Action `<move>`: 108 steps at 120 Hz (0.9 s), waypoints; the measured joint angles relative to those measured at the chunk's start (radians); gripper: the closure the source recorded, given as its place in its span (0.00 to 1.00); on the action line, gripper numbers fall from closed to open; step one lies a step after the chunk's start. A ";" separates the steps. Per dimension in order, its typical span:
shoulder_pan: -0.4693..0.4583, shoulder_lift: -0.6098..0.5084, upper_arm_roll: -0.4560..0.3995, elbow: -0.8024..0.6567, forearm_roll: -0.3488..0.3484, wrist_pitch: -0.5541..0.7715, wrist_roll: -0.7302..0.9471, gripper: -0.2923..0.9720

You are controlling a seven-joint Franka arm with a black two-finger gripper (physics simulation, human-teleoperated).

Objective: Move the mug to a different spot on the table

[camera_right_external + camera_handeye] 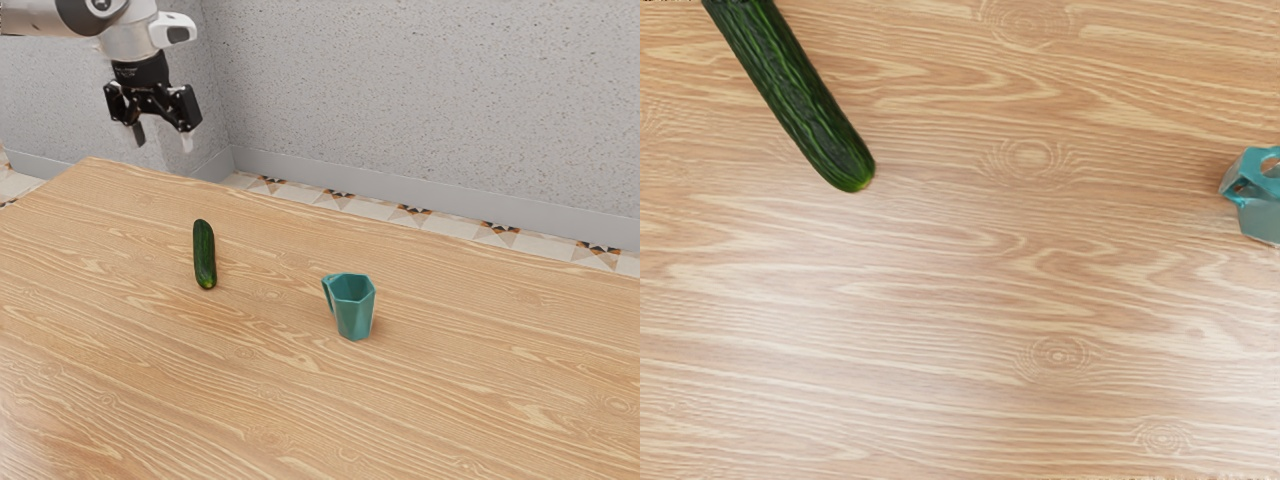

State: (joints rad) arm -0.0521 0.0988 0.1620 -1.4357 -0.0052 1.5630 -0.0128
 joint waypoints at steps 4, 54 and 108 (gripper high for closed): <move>-0.006 0.000 -0.002 0.000 0.000 0.000 -0.001 0.24; -0.011 0.023 -0.005 -0.008 -0.040 0.039 -0.253 0.24; -0.081 0.252 -0.004 -0.141 -0.155 0.364 -0.790 0.24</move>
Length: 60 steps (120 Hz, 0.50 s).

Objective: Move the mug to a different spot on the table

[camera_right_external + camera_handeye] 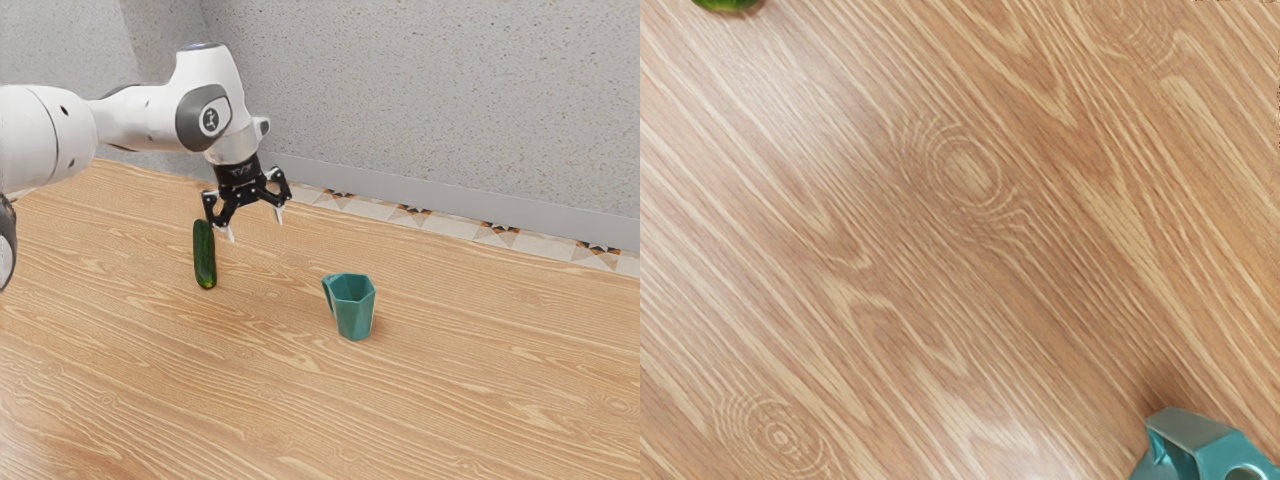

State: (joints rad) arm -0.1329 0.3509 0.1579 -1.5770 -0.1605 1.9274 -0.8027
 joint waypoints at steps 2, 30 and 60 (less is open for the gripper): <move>-0.002 0.008 0.000 0.001 -0.004 0.010 -0.013 0.24; -0.020 0.105 -0.006 0.016 -0.080 0.101 -0.164 0.25; -0.016 0.236 -0.023 0.159 -0.150 0.079 -0.257 0.25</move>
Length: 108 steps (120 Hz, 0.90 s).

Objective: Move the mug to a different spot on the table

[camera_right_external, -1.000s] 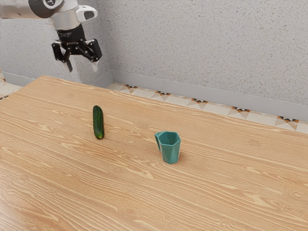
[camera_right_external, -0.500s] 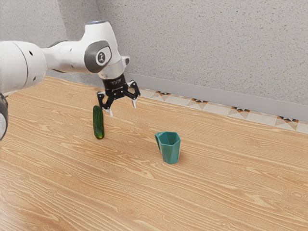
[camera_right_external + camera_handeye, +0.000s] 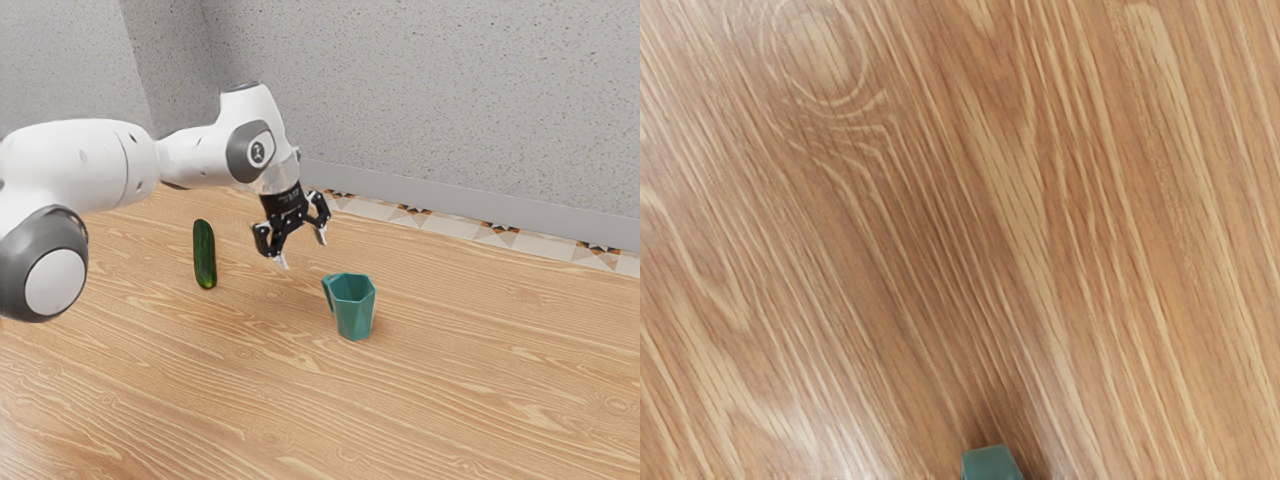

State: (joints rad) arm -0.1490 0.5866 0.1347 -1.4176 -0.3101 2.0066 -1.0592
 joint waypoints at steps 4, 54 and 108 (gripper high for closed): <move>0.000 0.017 -0.002 0.016 -0.004 -0.009 -0.008 0.25; -0.006 0.134 -0.038 0.102 -0.019 -0.075 -0.077 0.25; -0.006 0.192 -0.053 0.135 -0.033 -0.062 -0.119 0.38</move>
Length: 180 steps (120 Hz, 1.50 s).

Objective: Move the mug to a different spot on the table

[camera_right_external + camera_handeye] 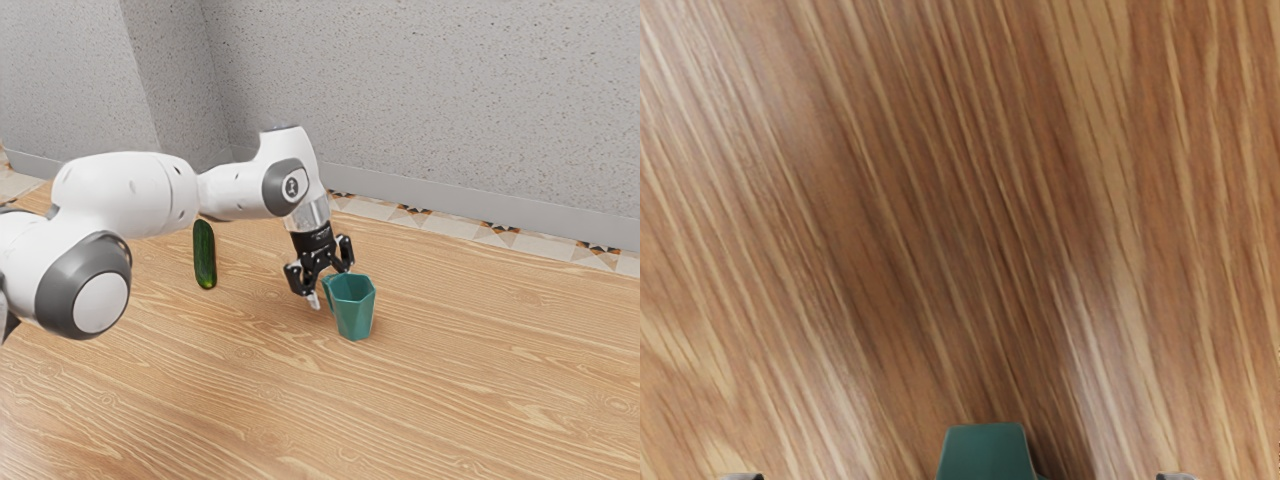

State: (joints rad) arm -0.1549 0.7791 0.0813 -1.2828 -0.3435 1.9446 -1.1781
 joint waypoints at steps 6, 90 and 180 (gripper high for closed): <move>0.000 0.001 0.000 0.000 -0.001 0.001 -0.003 0.41; 0.099 -0.036 -0.042 -0.016 -0.187 -0.089 -0.022 0.76; 0.219 -0.464 0.092 -0.656 -0.291 0.025 0.066 0.83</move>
State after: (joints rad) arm 0.0642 0.3154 0.1734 -1.9390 -0.6348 1.9696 -1.1116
